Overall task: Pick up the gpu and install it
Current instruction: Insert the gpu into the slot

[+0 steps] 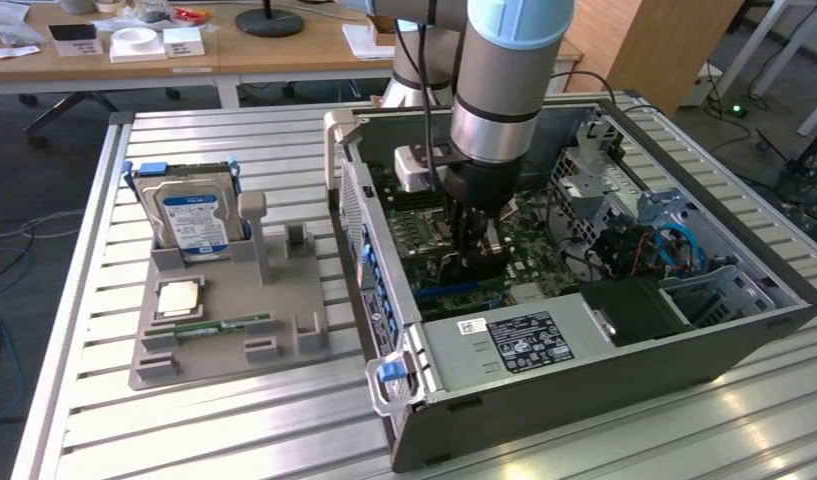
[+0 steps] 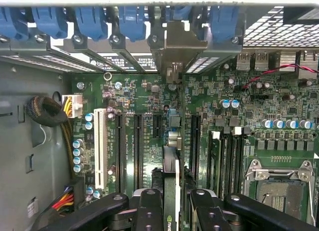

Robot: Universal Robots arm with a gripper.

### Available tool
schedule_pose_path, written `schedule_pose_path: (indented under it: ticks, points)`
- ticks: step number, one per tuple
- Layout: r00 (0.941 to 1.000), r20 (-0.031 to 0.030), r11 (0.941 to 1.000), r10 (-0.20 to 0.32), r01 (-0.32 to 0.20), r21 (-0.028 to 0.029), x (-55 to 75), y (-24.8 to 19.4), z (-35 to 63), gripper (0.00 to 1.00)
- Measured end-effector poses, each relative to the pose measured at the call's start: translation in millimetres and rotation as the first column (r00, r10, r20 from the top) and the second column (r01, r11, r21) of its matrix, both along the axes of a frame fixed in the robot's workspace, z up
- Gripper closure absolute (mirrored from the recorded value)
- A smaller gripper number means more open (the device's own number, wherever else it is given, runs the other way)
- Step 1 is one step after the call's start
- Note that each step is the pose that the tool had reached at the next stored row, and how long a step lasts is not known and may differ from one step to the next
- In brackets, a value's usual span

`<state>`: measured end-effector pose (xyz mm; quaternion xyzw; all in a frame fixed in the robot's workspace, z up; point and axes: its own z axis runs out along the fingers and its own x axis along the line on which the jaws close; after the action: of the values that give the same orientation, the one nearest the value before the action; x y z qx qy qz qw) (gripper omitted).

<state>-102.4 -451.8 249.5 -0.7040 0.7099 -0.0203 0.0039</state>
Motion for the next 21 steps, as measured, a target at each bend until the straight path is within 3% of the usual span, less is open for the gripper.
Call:
schedule_pose_path:
  ticks: [21]
  points:
    - [1.0000,0.0006,1.0000,0.000,0.000,0.0004,-0.5,0.1,1.8,0.74]
